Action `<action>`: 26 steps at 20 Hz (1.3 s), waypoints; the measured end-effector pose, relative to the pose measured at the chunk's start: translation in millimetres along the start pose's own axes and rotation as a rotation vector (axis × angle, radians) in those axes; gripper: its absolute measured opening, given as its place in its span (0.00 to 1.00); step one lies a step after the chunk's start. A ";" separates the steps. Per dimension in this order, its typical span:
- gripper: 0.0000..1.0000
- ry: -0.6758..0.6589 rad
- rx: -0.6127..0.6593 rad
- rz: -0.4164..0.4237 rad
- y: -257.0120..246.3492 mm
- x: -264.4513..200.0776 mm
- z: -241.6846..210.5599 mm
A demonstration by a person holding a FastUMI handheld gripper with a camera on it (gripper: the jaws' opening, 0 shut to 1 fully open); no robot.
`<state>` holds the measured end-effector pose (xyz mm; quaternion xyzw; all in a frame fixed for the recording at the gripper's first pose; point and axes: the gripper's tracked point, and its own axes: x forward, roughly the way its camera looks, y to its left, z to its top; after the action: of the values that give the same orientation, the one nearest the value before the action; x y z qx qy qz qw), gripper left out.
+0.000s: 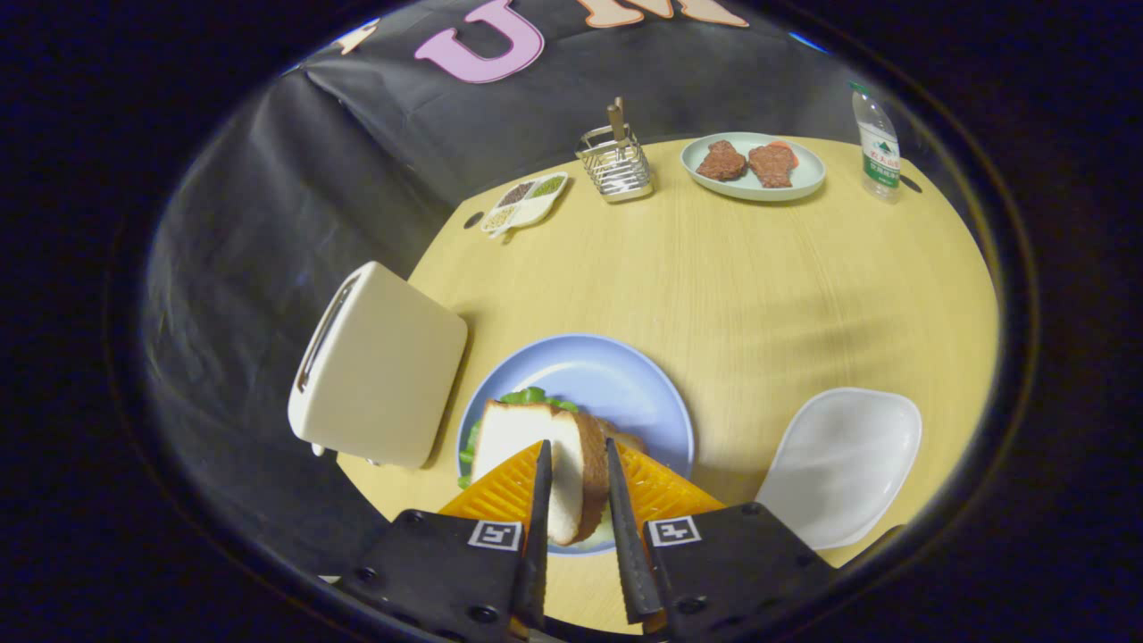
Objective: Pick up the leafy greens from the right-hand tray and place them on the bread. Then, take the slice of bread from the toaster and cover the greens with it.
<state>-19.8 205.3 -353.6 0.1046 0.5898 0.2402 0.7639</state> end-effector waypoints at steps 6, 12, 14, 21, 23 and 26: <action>0.72 -0.011 -0.006 0.017 3.5 -4.3 -1.0; 1.00 -0.131 -0.068 0.016 5.0 -27.1 10.9; 1.00 -0.207 -0.089 0.005 1.9 -43.0 18.3; 1.00 -0.450 -0.180 -0.110 -23.7 -116.8 29.7; 1.00 -0.530 -0.202 -0.147 -29.5 -139.3 33.2; 1.00 -0.634 -0.237 -0.217 -40.6 -172.2 33.9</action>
<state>-10.2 90.1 -215.6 0.0214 0.2993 0.1801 0.9368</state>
